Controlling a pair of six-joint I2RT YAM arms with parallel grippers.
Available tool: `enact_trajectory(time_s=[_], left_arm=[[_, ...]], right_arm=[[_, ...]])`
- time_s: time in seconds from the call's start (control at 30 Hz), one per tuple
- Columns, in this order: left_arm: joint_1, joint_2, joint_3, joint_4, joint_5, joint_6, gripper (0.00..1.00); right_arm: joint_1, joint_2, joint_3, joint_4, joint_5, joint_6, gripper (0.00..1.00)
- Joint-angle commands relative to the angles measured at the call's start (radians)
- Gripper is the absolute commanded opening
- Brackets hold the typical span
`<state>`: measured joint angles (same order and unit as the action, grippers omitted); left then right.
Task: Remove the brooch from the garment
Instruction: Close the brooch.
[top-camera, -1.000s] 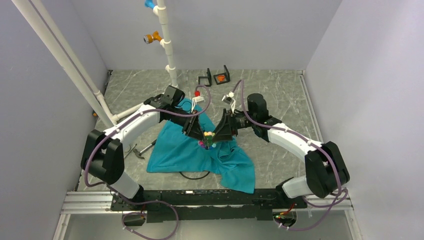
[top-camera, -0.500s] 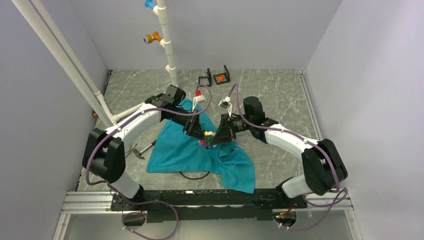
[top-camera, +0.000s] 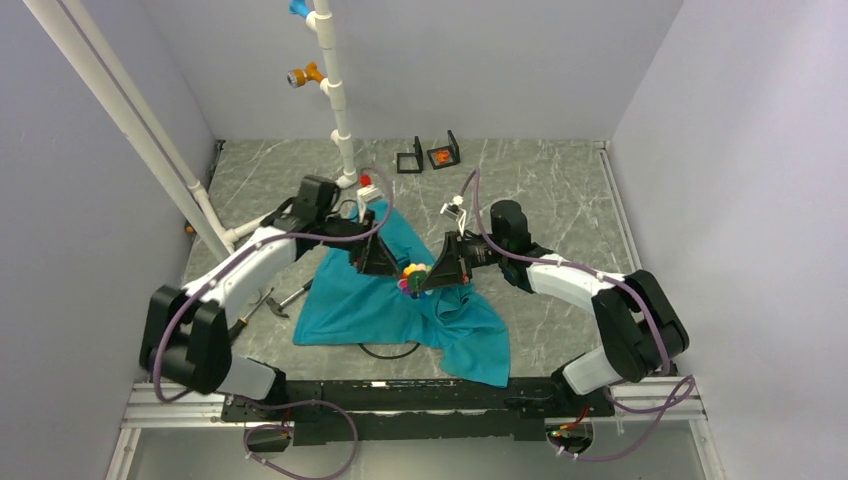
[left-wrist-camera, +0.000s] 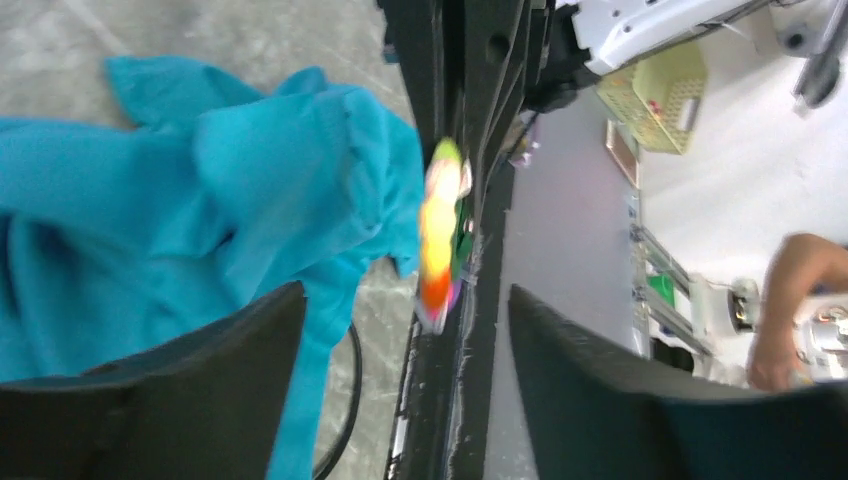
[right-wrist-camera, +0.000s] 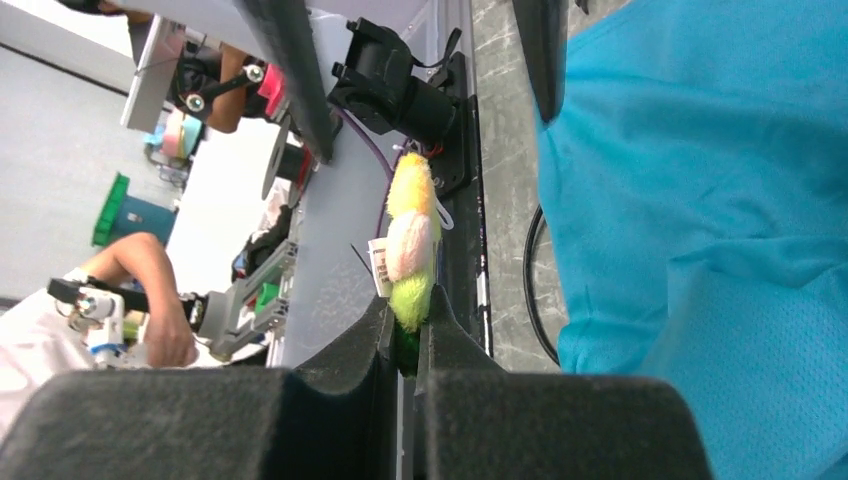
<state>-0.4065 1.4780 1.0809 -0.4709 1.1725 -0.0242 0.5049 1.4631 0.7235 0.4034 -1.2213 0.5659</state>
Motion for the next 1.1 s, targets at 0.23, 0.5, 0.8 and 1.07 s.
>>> enact_trajectory(time_s=[0.23,0.5,0.8,1.07], left_arm=[[0.094,-0.23,-0.257,0.421,-0.158,-0.02,1.0],[0.009,-0.228,-0.202,0.277,0.118,0.1,0.92],[-0.154,-0.154,-0.122,0.187,0.093,0.159,0.88],[-0.173,-0.117,-0.098,0.194,0.062,0.156,0.86]], right_arm=[[-0.057,0.061,-0.051,0.332,0.017,0.34,0.0],[-0.1,0.168,-0.025,0.348,0.058,0.504,0.0],[-0.099,0.236,-0.009,0.477,0.056,0.704,0.0],[-0.098,0.214,-0.026,0.503,0.052,0.714,0.0]])
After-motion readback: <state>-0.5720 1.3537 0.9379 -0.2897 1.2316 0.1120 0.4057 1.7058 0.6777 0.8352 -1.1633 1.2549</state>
